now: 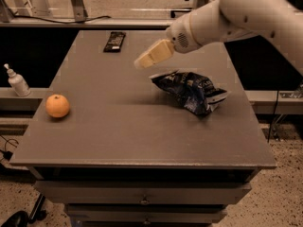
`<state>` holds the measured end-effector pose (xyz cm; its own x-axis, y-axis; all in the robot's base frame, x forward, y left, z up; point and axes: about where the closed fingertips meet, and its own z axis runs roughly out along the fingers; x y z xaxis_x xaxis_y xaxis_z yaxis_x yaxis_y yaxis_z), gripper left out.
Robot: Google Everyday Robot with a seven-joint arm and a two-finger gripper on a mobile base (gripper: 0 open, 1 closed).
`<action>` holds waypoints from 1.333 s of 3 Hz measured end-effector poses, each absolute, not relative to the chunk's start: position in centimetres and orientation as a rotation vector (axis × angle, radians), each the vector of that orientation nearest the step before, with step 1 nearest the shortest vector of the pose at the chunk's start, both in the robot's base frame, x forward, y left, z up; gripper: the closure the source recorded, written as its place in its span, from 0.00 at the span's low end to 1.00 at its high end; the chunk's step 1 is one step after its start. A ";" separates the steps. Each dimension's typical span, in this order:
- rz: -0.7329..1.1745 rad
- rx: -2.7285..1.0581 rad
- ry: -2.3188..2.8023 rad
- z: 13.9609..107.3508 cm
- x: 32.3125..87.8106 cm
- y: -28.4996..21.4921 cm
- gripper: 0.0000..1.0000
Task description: Pick rxbar chocolate
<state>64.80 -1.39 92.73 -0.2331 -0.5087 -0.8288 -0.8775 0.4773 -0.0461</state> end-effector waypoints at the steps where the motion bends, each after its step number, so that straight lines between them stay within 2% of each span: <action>1: 0.639 -1.080 1.875 90.6 67.3 2.3 0.00; 2: 0.676 -1.010 1.859 88.9 70.2 5.2 0.00; 4: 0.649 -1.005 1.848 88.8 71.0 5.4 0.00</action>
Offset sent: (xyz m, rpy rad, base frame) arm 0.0851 0.0945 -0.0552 0.2123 0.0263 -0.0819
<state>71.00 5.35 88.84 -0.2581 -0.3710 -0.8921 -0.8475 0.5303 0.0246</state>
